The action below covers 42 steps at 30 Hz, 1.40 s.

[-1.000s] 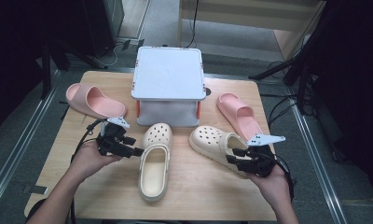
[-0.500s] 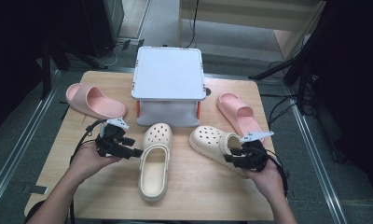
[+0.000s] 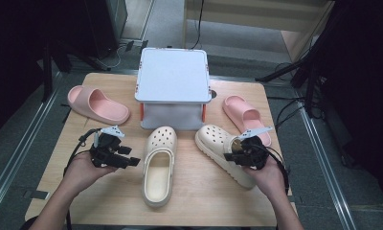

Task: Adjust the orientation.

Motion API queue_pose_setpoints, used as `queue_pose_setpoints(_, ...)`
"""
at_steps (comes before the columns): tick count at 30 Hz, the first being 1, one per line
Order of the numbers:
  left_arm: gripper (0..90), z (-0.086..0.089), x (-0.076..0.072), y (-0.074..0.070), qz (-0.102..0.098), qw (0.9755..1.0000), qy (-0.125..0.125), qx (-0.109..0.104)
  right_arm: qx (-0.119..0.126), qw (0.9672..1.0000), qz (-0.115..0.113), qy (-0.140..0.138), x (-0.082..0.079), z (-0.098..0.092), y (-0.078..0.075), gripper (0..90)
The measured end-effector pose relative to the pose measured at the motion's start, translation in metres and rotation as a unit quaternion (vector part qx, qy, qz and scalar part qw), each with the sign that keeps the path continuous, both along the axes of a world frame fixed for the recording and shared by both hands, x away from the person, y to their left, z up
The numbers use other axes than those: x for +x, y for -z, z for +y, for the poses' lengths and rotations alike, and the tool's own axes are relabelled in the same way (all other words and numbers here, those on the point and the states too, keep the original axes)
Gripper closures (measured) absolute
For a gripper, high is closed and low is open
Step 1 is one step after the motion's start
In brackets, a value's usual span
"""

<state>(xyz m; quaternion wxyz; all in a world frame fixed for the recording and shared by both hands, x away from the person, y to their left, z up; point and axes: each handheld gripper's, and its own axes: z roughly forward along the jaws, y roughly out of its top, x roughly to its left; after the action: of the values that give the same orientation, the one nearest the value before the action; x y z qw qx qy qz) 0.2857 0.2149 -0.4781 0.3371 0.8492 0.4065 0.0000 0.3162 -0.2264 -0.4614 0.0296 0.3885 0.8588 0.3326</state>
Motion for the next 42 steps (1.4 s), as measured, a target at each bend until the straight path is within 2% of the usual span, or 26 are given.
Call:
queue_pose_setpoints(1, 38.0, 0.001, -0.002, 0.000, 0.002, 1.0000, -0.005, 0.001, 0.009, 0.9998, 0.013, 0.009, 0.001, 0.007, -0.005, 77.7)
queue_pose_setpoints(4, 38.0, 0.002, -0.005, 0.000, 0.001, 1.0000, -0.007, 0.002, -0.002, 1.0000, 0.004, -0.005, -0.002, 0.021, -0.007, 77.8)
queue_pose_setpoints(6, 38.1, 0.004, -0.009, 0.000, 0.001, 1.0000, -0.008, 0.003, -0.014, 0.9999, 0.002, -0.001, -0.003, 0.028, -0.007, 77.8)
queue_pose_setpoints(9, 38.1, 0.005, -0.011, 0.000, 0.000, 0.9999, -0.012, 0.001, -0.015, 0.9999, 0.004, 0.001, -0.004, 0.035, -0.007, 77.7)
queue_pose_setpoints(21, 38.2, 0.007, -0.016, 0.002, 0.003, 0.9999, -0.016, 0.004, -0.021, 0.9997, 0.009, -0.008, -0.007, 0.075, 0.000, 76.6)
queue_pose_setpoints(27, 38.2, 0.003, -0.015, 0.002, 0.004, 1.0000, -0.005, 0.006, -0.028, 0.9995, 0.011, -0.014, -0.012, 0.090, 0.006, 74.0)
queue_pose_setpoints(31, 38.3, 0.000, -0.014, 0.003, 0.005, 1.0000, -0.002, 0.005, -0.017, 0.9996, 0.017, -0.018, -0.014, 0.098, 0.007, 73.3)
queue_pose_setpoints(34, 38.4, -0.001, -0.013, 0.003, 0.004, 1.0000, 0.001, 0.006, -0.018, 0.9995, 0.015, -0.023, -0.015, 0.101, 0.009, 71.8)
queue_pose_setpoints(35, 38.5, -0.002, -0.013, 0.003, 0.003, 1.0000, 0.002, 0.007, -0.010, 0.9994, 0.018, -0.026, -0.015, 0.103, 0.010, 67.3)
queue_pose_setpoints(38, 39.4, -0.002, -0.011, 0.002, 0.001, 1.0000, 0.001, 0.003, 0.003, 0.9993, 0.018, -0.031, -0.015, 0.099, 0.009, 65.7)
queue_pose_setpoints(41, 48.0, -0.002, -0.010, -0.002, 0.004, 0.9999, 0.002, -0.010, 0.032, 0.9989, 0.011, -0.032, -0.016, 0.086, 0.000, 66.1)
queue_pose_setpoints(42, 51.2, -0.002, -0.010, -0.002, 0.004, 0.9999, 0.002, -0.010, 0.032, 0.9989, 0.011, -0.032, -0.016, 0.086, 0.000, 66.1)
